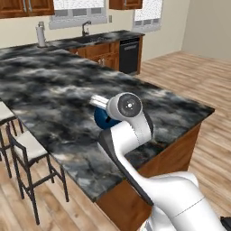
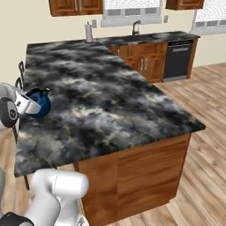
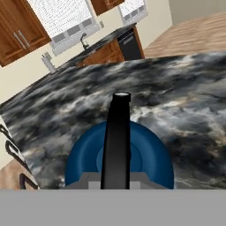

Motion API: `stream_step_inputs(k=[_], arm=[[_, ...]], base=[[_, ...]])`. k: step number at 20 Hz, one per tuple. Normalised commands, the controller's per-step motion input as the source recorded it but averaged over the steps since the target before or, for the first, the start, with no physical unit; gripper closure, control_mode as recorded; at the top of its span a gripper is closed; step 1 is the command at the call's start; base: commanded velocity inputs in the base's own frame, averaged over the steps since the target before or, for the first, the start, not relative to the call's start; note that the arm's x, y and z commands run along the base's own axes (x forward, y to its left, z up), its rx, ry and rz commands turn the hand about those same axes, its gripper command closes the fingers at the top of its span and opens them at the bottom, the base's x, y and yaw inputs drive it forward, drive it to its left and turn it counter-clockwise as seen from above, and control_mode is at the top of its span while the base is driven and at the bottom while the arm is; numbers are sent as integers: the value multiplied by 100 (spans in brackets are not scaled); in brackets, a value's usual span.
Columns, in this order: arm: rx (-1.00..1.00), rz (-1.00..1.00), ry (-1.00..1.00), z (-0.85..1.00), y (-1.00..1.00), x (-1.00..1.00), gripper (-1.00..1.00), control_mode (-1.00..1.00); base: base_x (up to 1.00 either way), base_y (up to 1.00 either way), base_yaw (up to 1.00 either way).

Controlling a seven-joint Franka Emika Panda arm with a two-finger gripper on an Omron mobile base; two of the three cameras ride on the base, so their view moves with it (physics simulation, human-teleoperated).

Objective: The kettle is done boiling. Turn off the stove, then wait for 300 timesteps before moving the kettle to the dining table.

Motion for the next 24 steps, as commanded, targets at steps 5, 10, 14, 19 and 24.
stream_step_inputs(k=[5, 10, 14, 19, 24], arm=[[0, 0, 0, 0, 0, 0, 100, 100], [0, 0, 0, 0, 0, 0, 100, 100], [0, 0, 0, 0, 0, 0, 100, 100], [0, 0, 0, 0, 0, 0, 100, 100], [0, 0, 0, 0, 0, 0, 100, 100]], base=[[20, 60, -32], [-33, 76, -30], [-64, 63, -24], [-36, 62, -20], [3, 63, -18]])
